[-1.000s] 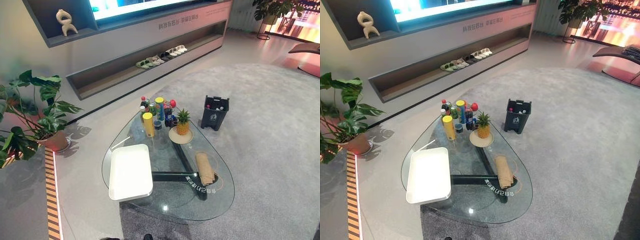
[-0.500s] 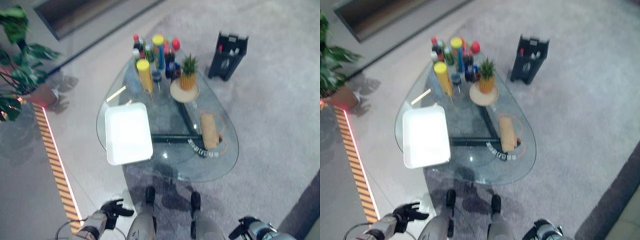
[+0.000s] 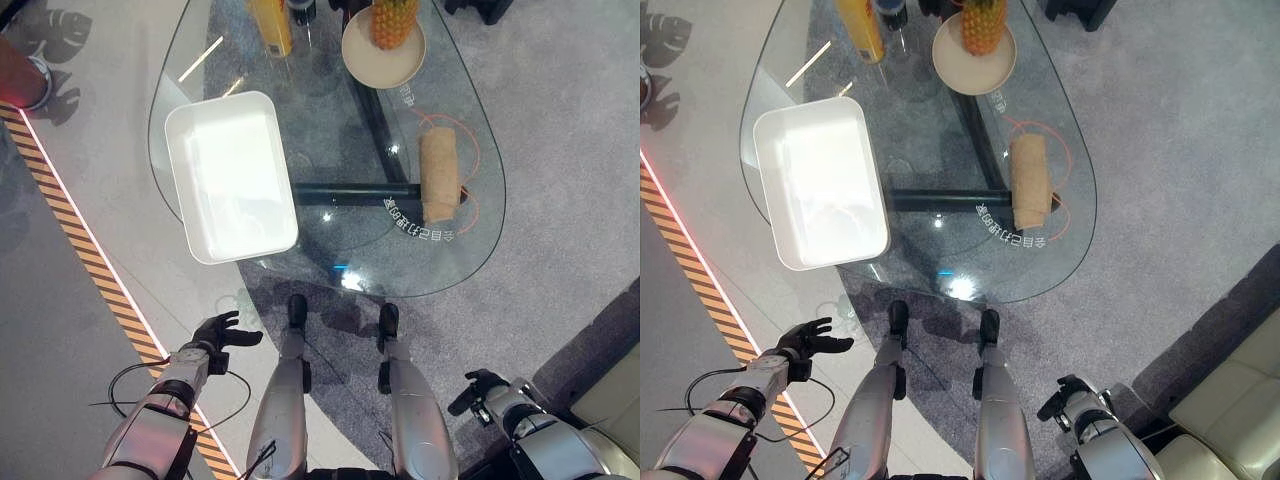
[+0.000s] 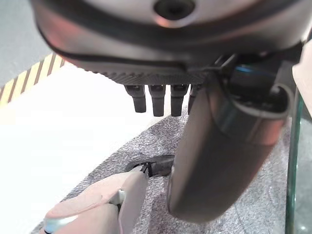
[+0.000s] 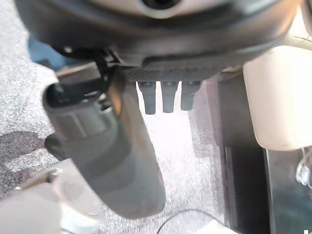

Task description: Wipe the table with a cloth and put it in the basket.

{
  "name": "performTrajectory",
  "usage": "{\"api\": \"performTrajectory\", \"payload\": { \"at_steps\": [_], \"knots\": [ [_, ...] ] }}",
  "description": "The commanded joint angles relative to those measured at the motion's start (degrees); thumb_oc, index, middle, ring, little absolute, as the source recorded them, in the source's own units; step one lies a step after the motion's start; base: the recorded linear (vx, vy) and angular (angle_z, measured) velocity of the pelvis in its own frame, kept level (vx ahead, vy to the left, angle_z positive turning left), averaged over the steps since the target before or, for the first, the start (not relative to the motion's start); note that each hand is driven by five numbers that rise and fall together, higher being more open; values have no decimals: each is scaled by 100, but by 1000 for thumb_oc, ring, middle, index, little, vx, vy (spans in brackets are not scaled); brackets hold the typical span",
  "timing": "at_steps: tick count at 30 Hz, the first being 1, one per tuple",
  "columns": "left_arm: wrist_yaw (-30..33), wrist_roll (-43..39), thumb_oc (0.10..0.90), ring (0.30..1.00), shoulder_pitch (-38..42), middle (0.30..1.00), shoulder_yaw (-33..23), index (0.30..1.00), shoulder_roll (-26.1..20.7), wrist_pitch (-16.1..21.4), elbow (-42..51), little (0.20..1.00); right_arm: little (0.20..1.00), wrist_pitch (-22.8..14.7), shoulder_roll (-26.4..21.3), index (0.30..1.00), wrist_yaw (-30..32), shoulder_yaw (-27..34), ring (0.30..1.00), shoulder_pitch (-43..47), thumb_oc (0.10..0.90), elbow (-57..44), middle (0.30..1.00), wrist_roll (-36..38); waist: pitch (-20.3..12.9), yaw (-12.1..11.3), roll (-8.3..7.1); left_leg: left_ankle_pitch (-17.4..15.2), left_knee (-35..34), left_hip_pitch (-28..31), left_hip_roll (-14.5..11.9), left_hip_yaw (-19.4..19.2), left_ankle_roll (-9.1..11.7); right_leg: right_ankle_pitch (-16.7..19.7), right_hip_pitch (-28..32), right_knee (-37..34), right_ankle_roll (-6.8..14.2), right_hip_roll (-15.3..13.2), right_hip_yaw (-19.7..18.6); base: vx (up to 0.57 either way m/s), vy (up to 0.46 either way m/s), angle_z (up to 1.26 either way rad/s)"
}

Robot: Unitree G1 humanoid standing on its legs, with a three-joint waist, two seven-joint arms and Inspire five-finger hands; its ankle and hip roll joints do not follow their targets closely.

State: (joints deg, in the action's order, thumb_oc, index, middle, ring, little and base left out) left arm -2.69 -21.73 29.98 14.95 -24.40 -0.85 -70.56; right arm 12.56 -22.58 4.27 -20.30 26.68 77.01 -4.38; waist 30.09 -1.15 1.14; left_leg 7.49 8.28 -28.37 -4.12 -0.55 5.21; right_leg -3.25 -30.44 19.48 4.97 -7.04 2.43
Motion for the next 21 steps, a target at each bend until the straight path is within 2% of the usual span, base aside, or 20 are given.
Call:
{"api": "performTrajectory", "payload": {
  "at_steps": [1, 9, 21],
  "knots": [
    [211, -115, 800, 900, -301, 900, -104, 900, -197, -15, -75, 900, 900, 247, -498, 900, 175, -84, 900, -341, 800, -59, 900, 179, -30, 59, -56, -756, 1651, -963, 36, -67, -278, 177, -684, 613, -103, -215, 310, -21, -17, 12],
    [268, -136, 800, 900, -358, 900, -80, 900, -199, -35, 1, 900, 900, 205, -465, 900, 304, -96, 900, -291, 800, -118, 900, 157, -30, 44, 27, -1020, 2349, -1505, -70, 85, -343, -206, -1293, 1533, -265, -132, 197, 13, -23, -1],
    [232, -88, 800, 900, -556, 900, -90, 900, -243, 47, 39, 900, 900, 40, -536, 900, 362, -15, 900, -457, 800, -102, 900, 191, -30, 51, 42, -1038, 2522, -1647, -58, 107, -317, -215, -1388, 1635, -319, -104, 229, 17, -9, -1]
  ]
}}
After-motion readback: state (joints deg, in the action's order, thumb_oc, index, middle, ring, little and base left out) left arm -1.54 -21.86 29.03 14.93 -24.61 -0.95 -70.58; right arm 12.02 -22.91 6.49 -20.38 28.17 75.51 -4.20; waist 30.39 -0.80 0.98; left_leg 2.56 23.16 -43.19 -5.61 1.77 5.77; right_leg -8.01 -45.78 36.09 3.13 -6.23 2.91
